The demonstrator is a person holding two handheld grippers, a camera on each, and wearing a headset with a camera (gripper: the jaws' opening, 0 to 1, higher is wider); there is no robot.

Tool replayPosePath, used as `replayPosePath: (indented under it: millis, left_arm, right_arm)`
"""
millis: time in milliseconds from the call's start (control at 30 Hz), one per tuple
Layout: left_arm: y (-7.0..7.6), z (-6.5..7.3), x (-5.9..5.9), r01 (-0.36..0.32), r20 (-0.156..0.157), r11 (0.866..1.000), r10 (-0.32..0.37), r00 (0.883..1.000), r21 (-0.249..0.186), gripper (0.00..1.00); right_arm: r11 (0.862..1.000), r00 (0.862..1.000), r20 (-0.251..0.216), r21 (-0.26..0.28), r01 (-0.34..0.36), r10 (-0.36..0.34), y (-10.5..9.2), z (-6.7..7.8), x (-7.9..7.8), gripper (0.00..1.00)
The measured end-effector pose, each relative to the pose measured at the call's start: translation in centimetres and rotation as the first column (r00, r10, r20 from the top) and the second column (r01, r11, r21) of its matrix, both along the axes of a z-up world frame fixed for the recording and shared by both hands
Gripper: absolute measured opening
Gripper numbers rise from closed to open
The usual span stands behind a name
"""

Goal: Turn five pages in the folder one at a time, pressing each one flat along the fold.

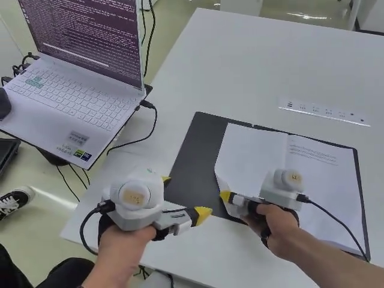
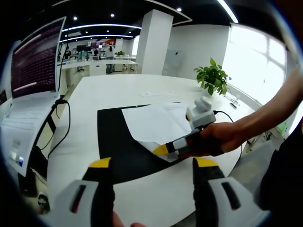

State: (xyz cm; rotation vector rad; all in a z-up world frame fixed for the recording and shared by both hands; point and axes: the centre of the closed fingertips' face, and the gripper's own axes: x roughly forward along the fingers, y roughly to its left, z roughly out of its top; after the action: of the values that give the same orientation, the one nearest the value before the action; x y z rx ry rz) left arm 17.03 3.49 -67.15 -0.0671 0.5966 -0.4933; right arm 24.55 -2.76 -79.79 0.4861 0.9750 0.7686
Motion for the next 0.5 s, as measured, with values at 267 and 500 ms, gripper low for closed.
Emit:
replayPosePath:
  millis: [267, 500]
  left_arm:
    - [-0.4, -0.4, -0.1, 0.004, -0.009, 1.000, -0.004, 1.000, 0.001, 0.66]
    - [-0.8, -0.2, -0.2, 0.008, -0.010, 1.000, -0.008, 1.000, -0.003, 0.67]
  right_arm:
    - [0.999, 1.000, 0.013, 0.028, -0.014, 0.014, 0.5, 0.5, 0.0, 0.08]
    - [0.996, 0.998, 0.046, 0.080, -0.046, 0.043, 1.3, 1.7, -1.0, 0.25]
